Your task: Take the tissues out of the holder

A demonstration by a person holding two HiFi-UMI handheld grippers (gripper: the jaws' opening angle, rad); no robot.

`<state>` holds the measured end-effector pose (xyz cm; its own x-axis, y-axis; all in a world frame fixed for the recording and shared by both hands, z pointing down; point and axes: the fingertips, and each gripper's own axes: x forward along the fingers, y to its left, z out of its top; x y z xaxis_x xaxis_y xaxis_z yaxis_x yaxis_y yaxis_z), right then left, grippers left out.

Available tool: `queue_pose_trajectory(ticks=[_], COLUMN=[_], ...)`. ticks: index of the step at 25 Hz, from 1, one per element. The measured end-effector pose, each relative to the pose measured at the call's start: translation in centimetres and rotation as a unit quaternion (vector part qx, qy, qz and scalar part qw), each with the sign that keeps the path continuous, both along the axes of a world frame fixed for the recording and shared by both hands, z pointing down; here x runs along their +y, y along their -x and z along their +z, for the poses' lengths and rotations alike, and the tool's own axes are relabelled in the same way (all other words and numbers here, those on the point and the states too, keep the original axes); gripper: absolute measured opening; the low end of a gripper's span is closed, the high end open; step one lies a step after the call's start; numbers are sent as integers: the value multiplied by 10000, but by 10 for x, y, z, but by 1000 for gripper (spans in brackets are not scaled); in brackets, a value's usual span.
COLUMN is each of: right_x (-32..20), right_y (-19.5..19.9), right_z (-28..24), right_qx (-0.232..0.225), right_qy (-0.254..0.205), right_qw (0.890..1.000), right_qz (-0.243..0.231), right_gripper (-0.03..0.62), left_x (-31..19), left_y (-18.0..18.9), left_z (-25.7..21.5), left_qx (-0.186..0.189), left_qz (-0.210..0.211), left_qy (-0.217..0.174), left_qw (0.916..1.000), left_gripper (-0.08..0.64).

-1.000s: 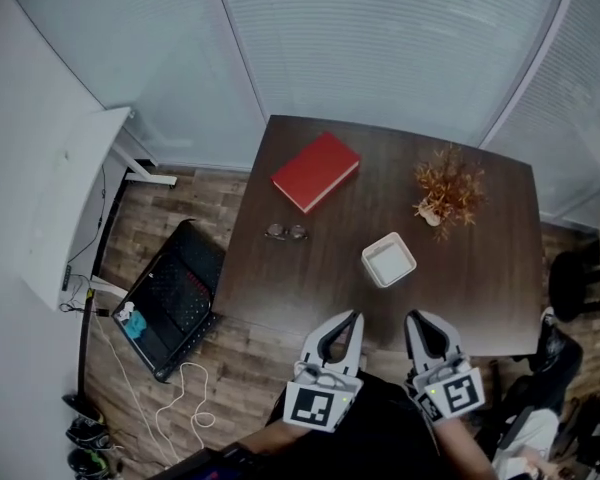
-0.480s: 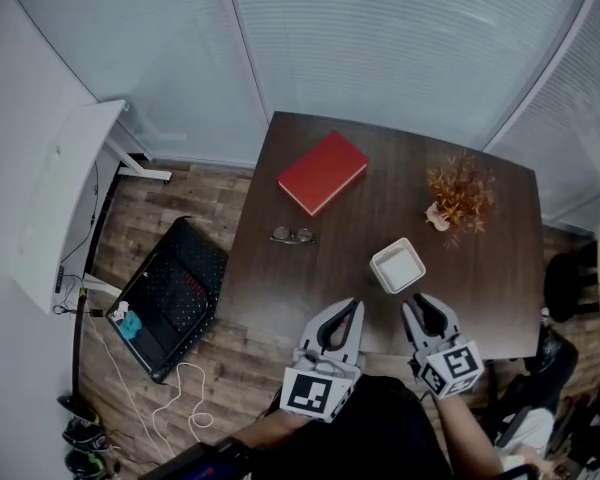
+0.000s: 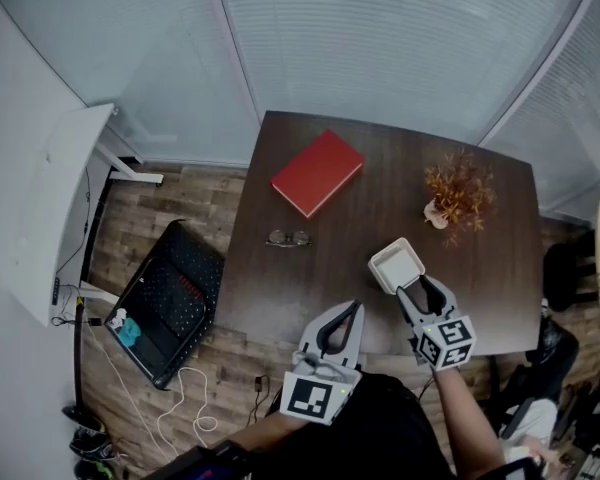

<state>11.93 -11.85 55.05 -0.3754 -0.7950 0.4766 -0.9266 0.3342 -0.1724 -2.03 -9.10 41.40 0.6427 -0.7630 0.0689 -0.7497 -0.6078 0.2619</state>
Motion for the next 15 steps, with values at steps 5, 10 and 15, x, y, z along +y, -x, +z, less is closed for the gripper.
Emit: queue_pose_trajectory(ticks=[5,10,15], right_x=[-7,-3,-9], right_y=[-10,-19,-29], right_z=[22,45,78], right_qx=[133,232,532], right_qy=[169,426,764], right_qw=[9998,9988,9957], right_qz=[-9,16,-27], right_gripper=[250,250,278], left_x=[5,8,10], left_y=[-3,-3,-2], left_z=[2,4,4], left_qx=[3,-61,-56], left_qz=[46,64,64], left_qy=[40,22,5], left_qw=[10000,10000,10000], left_gripper=[-5,-5,-5])
